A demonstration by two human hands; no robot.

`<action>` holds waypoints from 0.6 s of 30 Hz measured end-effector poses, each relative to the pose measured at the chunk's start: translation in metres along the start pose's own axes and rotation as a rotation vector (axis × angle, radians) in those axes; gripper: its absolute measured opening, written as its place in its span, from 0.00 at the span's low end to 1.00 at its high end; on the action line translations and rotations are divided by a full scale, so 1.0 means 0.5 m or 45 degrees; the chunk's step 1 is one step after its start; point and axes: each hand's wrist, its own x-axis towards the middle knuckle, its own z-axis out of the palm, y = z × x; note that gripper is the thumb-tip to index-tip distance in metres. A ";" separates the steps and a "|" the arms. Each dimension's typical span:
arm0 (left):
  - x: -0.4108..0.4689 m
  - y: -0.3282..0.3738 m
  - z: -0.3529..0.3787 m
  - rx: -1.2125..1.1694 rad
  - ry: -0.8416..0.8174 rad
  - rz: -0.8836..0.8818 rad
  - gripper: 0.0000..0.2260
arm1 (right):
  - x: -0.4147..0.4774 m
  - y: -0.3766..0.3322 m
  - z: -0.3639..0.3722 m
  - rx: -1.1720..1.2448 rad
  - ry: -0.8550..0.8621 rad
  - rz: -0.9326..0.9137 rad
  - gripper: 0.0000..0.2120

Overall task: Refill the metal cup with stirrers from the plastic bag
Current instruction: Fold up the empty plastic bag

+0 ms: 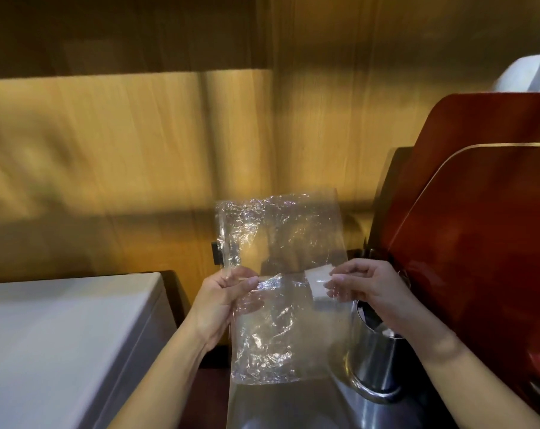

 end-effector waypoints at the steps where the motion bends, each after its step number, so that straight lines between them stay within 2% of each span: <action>1: -0.003 0.002 0.000 0.051 -0.013 0.015 0.05 | 0.000 0.002 -0.002 -0.006 -0.012 0.013 0.08; 6: -0.013 0.014 -0.002 0.240 -0.042 0.099 0.02 | 0.003 0.014 -0.007 -0.011 -0.072 0.042 0.09; 10: -0.014 0.018 -0.010 0.386 0.013 0.107 0.08 | 0.004 0.019 -0.009 0.058 -0.128 0.077 0.09; 15: -0.015 0.017 -0.031 0.433 -0.007 0.088 0.11 | 0.005 0.027 -0.017 0.109 -0.175 0.125 0.10; 18: -0.014 0.017 -0.033 0.477 -0.033 0.136 0.16 | 0.009 0.039 -0.022 0.134 -0.199 0.133 0.11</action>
